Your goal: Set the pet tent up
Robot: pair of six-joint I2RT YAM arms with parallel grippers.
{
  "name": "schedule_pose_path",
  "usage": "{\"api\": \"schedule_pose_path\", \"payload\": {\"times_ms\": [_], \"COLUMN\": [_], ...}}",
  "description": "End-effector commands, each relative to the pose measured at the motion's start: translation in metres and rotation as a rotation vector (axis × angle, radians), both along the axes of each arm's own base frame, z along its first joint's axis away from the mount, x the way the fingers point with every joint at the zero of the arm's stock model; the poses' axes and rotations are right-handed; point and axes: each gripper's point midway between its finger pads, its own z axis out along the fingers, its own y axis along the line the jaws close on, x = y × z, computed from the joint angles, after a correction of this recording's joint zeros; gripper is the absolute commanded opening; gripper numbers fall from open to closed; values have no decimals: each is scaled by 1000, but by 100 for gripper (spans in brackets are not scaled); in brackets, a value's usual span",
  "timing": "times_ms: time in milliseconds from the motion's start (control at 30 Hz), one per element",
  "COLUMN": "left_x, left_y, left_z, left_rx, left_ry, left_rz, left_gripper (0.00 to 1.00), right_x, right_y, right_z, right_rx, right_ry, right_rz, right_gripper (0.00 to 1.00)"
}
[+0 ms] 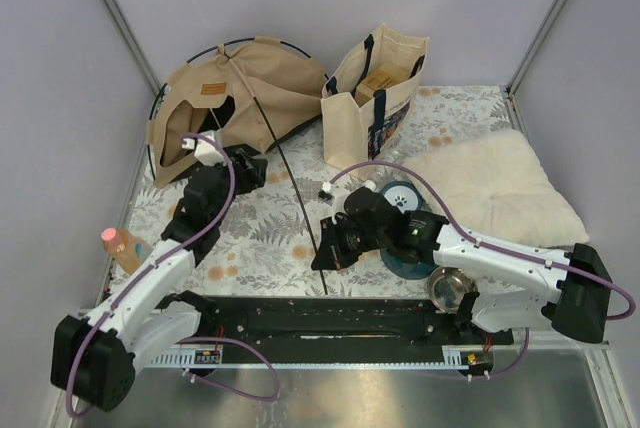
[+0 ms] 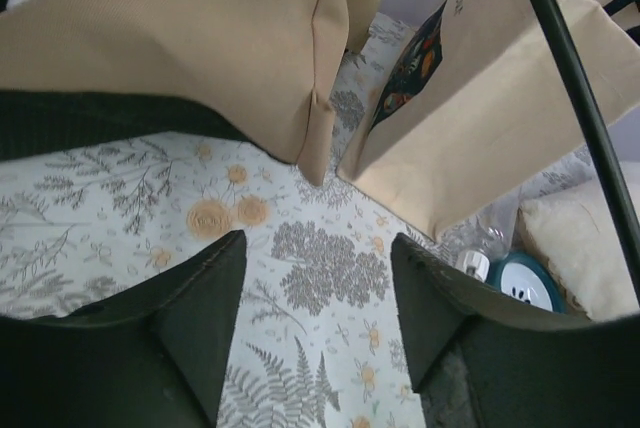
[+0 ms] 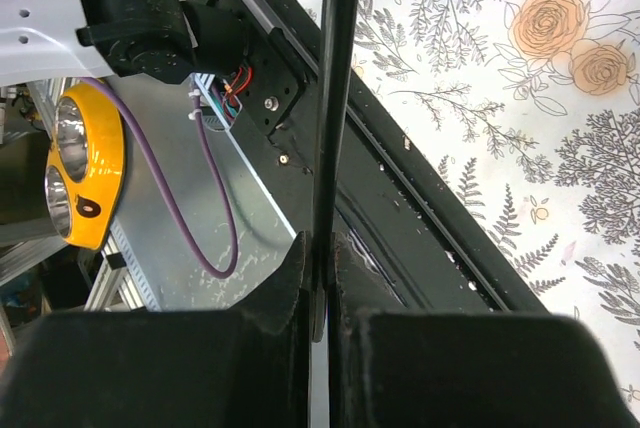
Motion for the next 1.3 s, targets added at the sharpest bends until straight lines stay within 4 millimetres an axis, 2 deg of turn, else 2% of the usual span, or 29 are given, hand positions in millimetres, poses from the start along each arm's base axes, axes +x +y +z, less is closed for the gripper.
{"api": "schedule_pose_path", "payload": {"times_ms": [0,100,267,600,700,767,900,1067,1267], "left_x": [37,50,65,78,80,82,81,74,47], "left_y": [-8,-14,-6,-14,-16,-17,-17,-15,-15], "left_z": [43,37,30,8,8,6,6,10,9], "left_rx": [0,24,47,34,13,10,15,56,117], "left_ry": [-126,-110,-94,-44,-55,-53,-66,-104,-142], "left_rz": [18,7,78,73,76,74,71,45,-37], "left_gripper": [59,52,48,38,31,19,0,0,0], "right_x": [2,3,1,0,1,1,1,2,2], "right_y": [16,19,21,22,22,21,21,23,29], "right_z": [30,37,41,43,42,42,40,42,44], "right_rx": [102,123,135,155,154,153,150,155,194], "right_ry": [-26,-30,-25,-26,-29,-30,-30,-33,-29], "right_rz": [9,11,23,27,25,23,23,20,29], "right_gripper": [0,0,0,0,0,0,0,0,0]}}
